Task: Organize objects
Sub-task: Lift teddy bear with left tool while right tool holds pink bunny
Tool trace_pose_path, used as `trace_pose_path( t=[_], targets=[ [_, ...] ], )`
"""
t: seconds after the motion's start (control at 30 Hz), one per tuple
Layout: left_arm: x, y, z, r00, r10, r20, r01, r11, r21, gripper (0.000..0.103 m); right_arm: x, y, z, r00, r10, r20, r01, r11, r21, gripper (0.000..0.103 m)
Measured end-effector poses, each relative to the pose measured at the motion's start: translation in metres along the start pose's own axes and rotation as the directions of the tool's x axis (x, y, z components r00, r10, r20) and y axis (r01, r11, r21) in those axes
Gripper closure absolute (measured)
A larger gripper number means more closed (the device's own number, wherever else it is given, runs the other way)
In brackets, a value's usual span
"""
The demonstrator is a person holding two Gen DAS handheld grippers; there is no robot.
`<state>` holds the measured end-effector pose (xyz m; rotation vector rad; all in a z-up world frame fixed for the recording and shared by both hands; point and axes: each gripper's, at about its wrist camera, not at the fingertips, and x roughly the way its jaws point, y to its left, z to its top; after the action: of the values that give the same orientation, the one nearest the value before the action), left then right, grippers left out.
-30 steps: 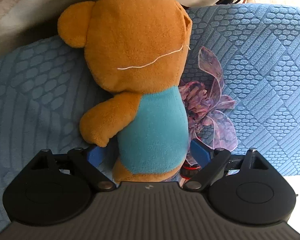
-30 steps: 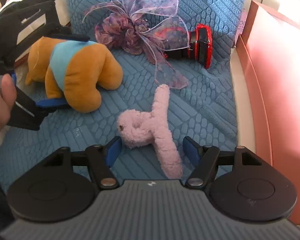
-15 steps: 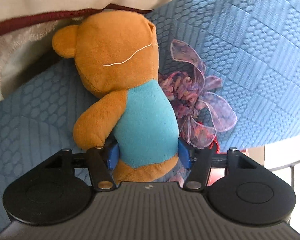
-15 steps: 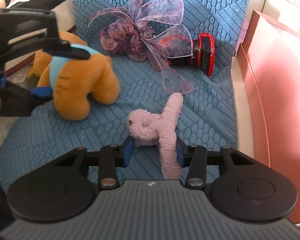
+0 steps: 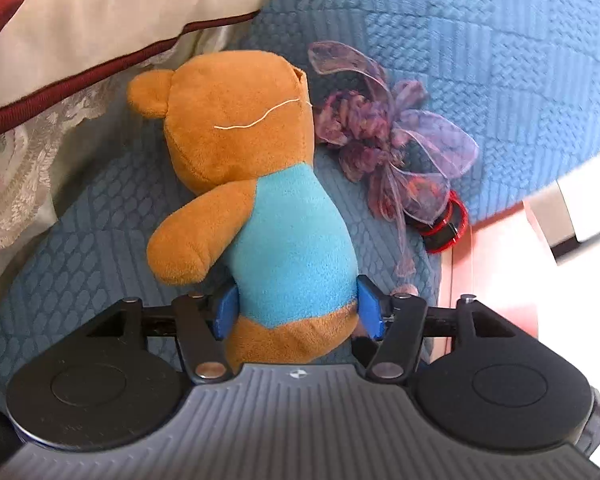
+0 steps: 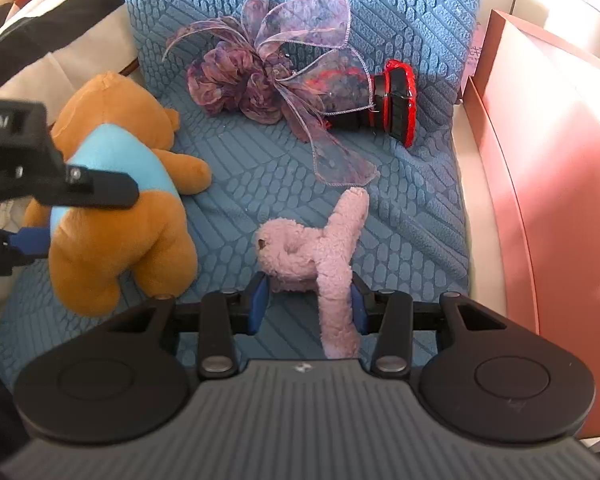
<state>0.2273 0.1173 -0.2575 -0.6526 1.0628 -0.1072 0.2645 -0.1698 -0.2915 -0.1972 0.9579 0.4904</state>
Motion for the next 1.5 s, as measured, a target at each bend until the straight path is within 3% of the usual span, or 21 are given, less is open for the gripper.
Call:
trace_pose_path(
  t=[0.13, 0.27, 0.53, 0.67, 0.77, 1.07, 1.23, 1.3, 1.37, 1.5],
  targets=[
    [0.010, 0.010, 0.007, 1.000, 0.011, -0.022, -0.013, 0.997, -0.074, 0.022, 0.001, -0.001, 0.001, 1.000, 0.004, -0.001, -0.004, 1.000, 0.007, 0.058],
    [0.019, 0.013, 0.013, 1.000, 0.008, -0.017, -0.010, 0.992, -0.124, 0.021, 0.003, -0.002, 0.002, 1.000, 0.011, -0.003, -0.011, 1.000, 0.020, 0.058],
    [0.027, 0.006, 0.014, 0.999, 0.039, 0.021, -0.037, 0.993, -0.110, 0.021, 0.002, -0.003, 0.004, 1.000, 0.014, -0.005, -0.014, 1.000, 0.021, 0.059],
    [0.020, -0.003, 0.010, 0.997, 0.061, 0.056, -0.059, 0.998, -0.036, 0.027, -0.003, 0.002, 0.002, 0.999, -0.036, 0.022, 0.037, 0.998, -0.042, 0.063],
    [0.015, -0.012, -0.003, 0.991, 0.089, 0.100, -0.094, 0.995, 0.045, 0.029, -0.008, -0.002, 0.002, 0.999, -0.032, 0.020, 0.032, 0.999, -0.042, 0.079],
    [-0.007, -0.034, -0.042, 0.987, 0.096, 0.132, -0.121, 0.973, 0.197, 0.033, -0.019, -0.012, -0.006, 1.000, -0.011, -0.008, 0.012, 0.999, 0.035, 0.083],
    [-0.016, -0.037, -0.061, 0.984, 0.098, 0.148, -0.136, 0.952, 0.273, 0.033, -0.024, -0.020, -0.011, 1.000, 0.016, 0.025, -0.017, 0.999, 0.050, 0.077],
    [-0.015, -0.036, -0.063, 0.983, 0.101, 0.152, -0.142, 0.946, 0.292, 0.033, -0.023, -0.021, -0.012, 0.999, 0.021, 0.034, -0.023, 0.998, 0.062, 0.050],
    [-0.014, -0.036, -0.063, 0.984, 0.097, 0.150, -0.138, 0.945, 0.296, 0.033, -0.020, -0.020, -0.014, 0.999, 0.011, 0.048, -0.014, 0.998, 0.057, 0.039],
    [-0.013, -0.036, -0.060, 0.984, 0.088, 0.153, -0.132, 0.942, 0.309, 0.033, -0.012, -0.019, -0.010, 0.999, 0.001, 0.046, -0.004, 0.997, 0.072, 0.039]
  ],
)
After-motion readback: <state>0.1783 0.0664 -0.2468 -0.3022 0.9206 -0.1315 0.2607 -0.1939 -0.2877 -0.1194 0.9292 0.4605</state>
